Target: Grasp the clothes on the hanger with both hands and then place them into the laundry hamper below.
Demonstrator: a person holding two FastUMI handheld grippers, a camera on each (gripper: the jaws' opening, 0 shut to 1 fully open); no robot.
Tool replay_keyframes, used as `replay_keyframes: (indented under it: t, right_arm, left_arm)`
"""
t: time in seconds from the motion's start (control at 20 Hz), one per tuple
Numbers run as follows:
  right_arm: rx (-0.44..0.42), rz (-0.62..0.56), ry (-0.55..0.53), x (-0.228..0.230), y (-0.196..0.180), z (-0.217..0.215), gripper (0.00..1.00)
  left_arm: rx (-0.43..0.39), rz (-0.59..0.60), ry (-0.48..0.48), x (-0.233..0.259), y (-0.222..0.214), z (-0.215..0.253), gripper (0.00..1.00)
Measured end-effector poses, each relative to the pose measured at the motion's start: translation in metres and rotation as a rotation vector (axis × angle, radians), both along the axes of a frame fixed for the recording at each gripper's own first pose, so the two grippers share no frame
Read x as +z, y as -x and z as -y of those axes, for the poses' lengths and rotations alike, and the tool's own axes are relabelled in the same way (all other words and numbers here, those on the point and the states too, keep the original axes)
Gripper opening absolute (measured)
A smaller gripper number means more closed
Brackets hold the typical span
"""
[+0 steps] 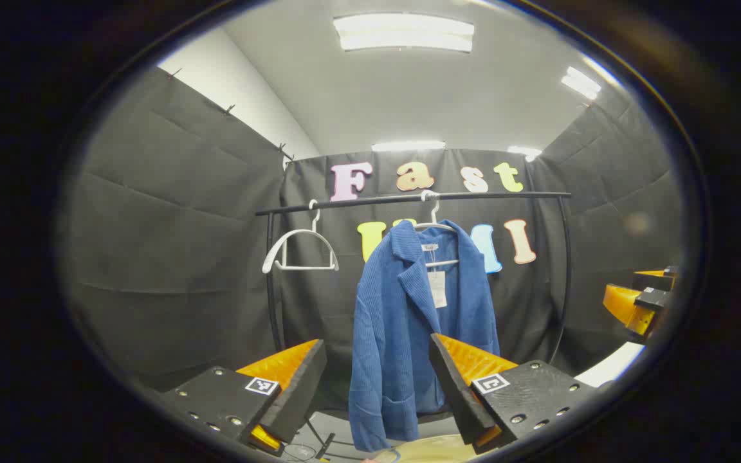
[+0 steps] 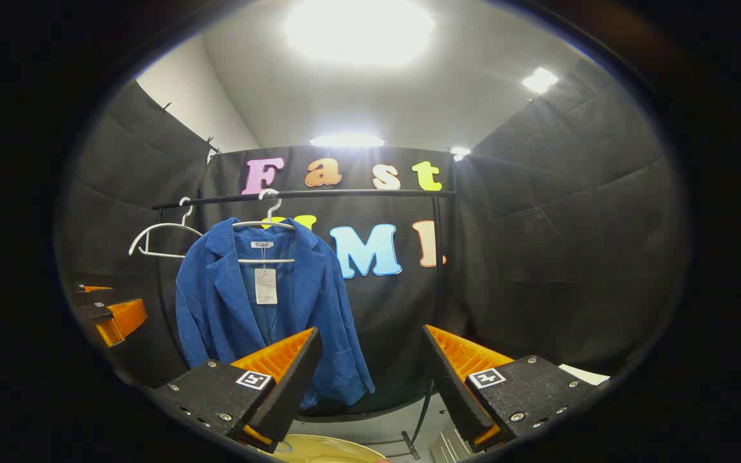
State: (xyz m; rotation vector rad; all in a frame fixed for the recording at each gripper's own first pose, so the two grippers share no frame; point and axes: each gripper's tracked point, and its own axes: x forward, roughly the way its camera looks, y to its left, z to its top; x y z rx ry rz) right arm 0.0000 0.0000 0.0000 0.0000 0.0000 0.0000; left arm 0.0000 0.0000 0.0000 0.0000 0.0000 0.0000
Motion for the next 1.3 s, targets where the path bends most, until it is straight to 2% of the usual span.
replay_keyframes:
  t: [0.85, 1.05, 1.3]
  right_arm:
    - [-0.023, 0.005, 0.001, 0.000, -0.004, 0.004, 0.95]
    - [0.004, 0.016, -0.009, 0.005, -0.009, -0.002, 0.95]
    - [0.065, 0.049, -0.027, 0.029, -0.037, -0.011, 0.95]
  left_arm:
    - [0.017, 0.000, -0.012, -0.004, -0.012, -0.017, 0.99]
    - [0.030, 0.005, -0.012, 0.001, -0.012, -0.019, 0.99]
    - [0.045, 0.026, -0.008, 0.022, -0.026, -0.010, 0.99]
